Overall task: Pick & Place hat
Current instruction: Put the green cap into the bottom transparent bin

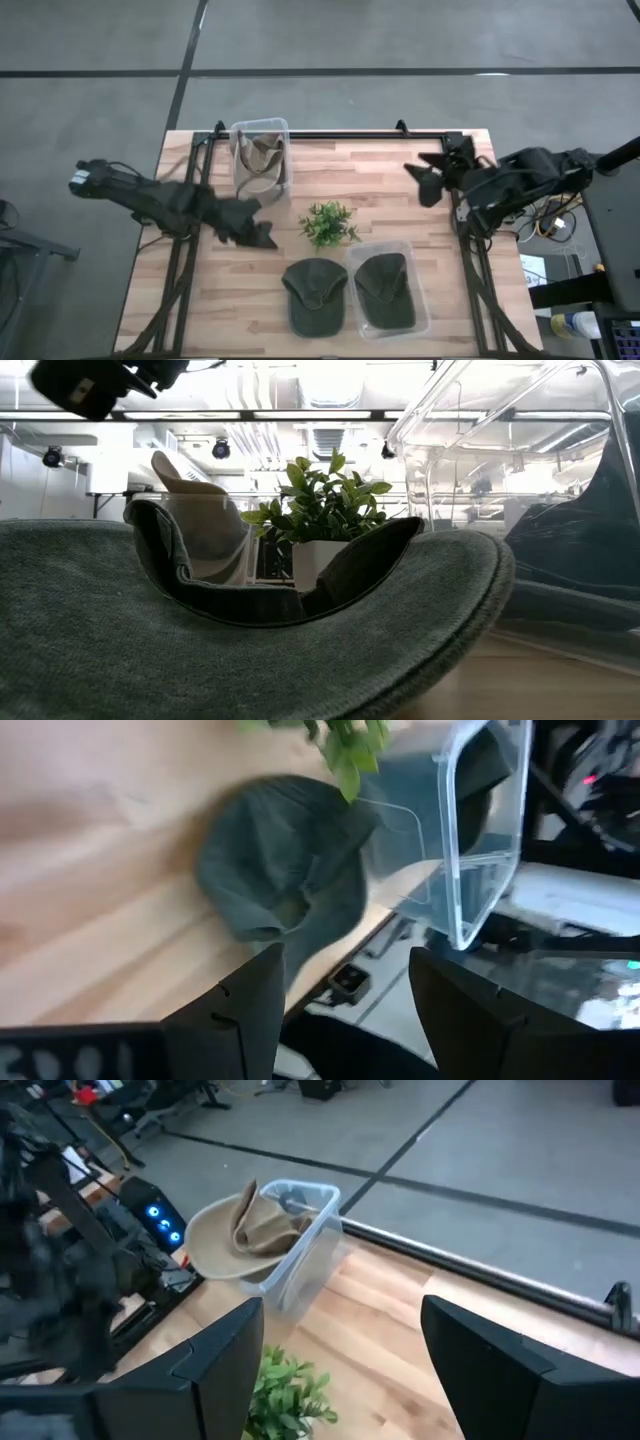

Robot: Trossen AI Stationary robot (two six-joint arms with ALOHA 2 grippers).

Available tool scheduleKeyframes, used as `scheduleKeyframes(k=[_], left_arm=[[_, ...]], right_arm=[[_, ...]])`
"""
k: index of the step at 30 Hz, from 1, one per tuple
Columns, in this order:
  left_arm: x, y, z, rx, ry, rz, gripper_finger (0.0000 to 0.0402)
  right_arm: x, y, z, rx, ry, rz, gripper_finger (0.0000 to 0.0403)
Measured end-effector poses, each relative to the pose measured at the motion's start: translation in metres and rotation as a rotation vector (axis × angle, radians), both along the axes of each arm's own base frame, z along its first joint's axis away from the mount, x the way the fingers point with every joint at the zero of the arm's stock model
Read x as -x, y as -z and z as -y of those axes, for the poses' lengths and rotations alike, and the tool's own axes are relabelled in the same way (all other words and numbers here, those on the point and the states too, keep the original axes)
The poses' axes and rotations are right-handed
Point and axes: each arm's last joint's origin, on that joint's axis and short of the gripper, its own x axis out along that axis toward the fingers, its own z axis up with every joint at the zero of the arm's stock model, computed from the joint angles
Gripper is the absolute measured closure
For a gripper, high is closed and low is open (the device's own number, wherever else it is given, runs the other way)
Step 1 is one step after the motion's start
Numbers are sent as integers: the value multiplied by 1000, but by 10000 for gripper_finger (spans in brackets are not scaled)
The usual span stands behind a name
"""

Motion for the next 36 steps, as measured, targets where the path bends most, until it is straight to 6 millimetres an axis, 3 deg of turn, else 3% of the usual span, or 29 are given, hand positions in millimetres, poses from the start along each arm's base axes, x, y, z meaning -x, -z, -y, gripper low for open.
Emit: scheduleKeyframes(k=[6,16,28,36], left_arm=[[-17,33,52,46,-100,149,197],[-32,88,107,-49,-36,13,197],[-54,127,138,-115,37,-88,197],[-64,142,145,-135,41,-110,212]], right_arm=[[25,-11,12,23,-36,20,138],[31,-13,14,20,-74,17,147],[16,-7,9,30,-76,-22,152],[10,-5,6,32,-77,-39,158]])
